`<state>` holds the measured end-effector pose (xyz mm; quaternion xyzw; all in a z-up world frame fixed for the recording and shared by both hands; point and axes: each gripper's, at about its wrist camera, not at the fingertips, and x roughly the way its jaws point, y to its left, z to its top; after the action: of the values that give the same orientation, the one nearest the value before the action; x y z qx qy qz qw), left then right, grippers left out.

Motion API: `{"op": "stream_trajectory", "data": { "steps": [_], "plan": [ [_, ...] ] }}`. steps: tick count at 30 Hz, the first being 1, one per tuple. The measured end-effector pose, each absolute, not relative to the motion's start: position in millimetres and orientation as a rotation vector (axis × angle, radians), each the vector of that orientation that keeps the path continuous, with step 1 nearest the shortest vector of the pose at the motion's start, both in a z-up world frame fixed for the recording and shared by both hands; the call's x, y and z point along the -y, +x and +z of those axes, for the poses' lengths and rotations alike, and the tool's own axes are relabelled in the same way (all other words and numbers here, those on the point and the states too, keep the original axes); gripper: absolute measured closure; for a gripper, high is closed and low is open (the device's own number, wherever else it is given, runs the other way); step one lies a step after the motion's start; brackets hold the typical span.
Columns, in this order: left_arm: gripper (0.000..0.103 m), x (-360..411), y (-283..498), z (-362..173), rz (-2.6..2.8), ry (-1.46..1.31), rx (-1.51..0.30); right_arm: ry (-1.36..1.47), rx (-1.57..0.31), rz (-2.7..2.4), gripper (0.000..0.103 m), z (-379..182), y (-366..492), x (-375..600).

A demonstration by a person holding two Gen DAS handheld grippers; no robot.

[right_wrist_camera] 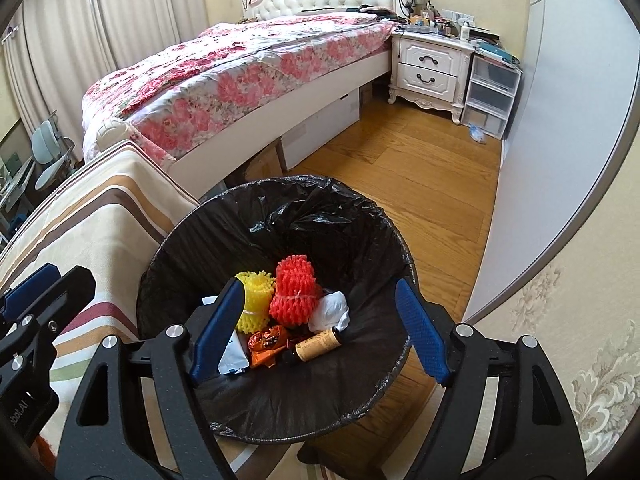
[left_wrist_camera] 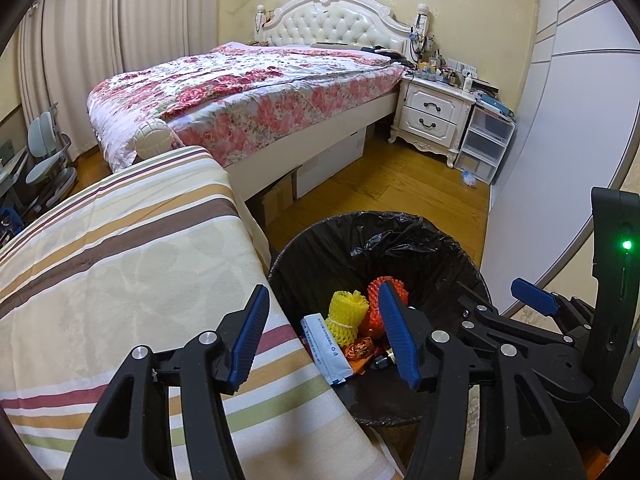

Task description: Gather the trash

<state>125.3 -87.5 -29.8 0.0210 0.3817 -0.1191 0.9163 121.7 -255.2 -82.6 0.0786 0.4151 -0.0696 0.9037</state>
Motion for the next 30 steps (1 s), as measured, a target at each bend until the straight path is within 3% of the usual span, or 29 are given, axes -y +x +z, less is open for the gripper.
{"op": "stream_trajectory", "data": {
  "steps": [9, 19, 23, 30],
  "plan": [
    [0.041, 74.0, 114.9, -26.0, -0.216, 0.034, -0.766, 0.153, -0.838, -0.142, 0.026, -72.0, 107.5, 249.3],
    [0.028, 60.2, 99.3, -18.7, -0.154, 0.033, -0.728, 0.15, -0.801, -0.145, 0.025, -54.5, 87.2, 241.1],
    [0.025, 53.4, 91.7, -12.5, -0.136, 0.027, -0.71, 0.142, -0.768, -0.14, 0.019, -41.7, 77.0, 234.6],
    [0.019, 44.7, 70.8, 3.6, -0.096, 0.032, -0.652, 0.116, -0.721, -0.121, 0.016, -23.5, 56.6, 220.6]
  ]
}}
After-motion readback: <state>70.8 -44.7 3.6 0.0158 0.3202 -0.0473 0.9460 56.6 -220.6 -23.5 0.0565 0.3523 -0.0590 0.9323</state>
